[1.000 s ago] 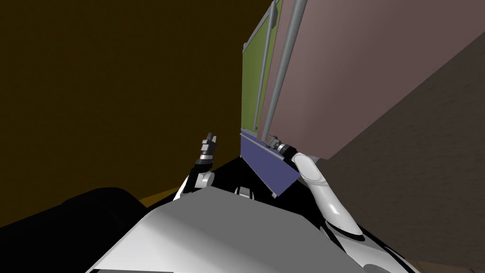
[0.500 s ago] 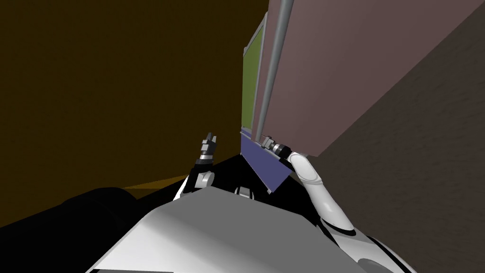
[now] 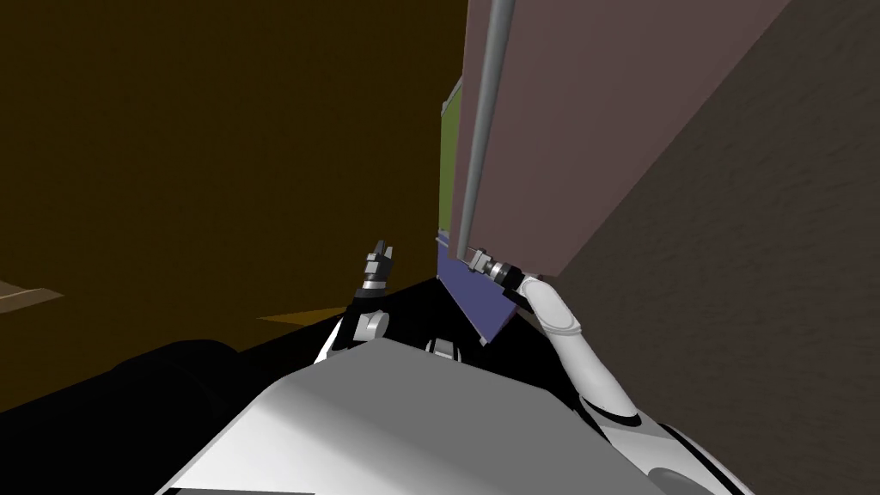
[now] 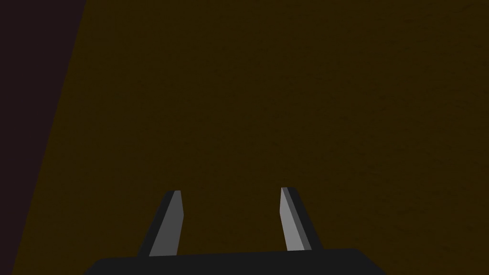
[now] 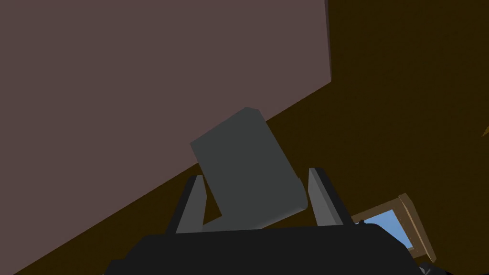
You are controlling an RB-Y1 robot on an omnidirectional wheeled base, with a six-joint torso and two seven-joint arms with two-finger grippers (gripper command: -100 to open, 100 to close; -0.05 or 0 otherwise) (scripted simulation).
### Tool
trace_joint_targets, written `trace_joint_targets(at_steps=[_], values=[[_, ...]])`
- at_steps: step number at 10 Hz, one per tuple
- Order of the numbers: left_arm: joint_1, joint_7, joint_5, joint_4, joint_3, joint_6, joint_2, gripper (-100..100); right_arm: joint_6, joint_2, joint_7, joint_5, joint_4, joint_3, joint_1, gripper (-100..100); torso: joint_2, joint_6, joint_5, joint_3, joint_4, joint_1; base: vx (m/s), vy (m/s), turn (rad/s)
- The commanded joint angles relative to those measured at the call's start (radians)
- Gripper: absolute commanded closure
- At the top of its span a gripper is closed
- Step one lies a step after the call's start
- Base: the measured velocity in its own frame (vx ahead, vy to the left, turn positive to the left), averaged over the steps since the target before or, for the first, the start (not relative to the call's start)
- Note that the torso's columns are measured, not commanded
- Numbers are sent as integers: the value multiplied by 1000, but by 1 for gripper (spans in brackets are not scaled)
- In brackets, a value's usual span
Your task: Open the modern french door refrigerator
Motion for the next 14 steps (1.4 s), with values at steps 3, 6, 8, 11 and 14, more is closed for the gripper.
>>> trace_joint_targets(at_steps=[3,6,8,11,14], values=[[0,0,0,0,0,0,0,0,-43,25,16,-39,-63,70,7,100,10,0,-2,7,0,-7,-95,-265,168],[0,0,0,0,0,0,0,0,-69,39,26,-62,-101,111,11,100,14,-1,0,9,7,-3,-96,-195,113],[0,0,0,0,0,0,0,0,-89,27,-6,-71,-108,99,-11,-100,14,-2,0,9,7,-2,-59,-150,51],[0,0,0,0,0,0,0,0,-112,11,-55,-79,-119,76,-48,-100,3,-4,3,1,3,7,5,49,-68],[0,0,0,0,0,0,0,0,-135,-5,-105,-86,-131,52,-85,-100,10,-4,0,3,7,-3,7,34,-40]])
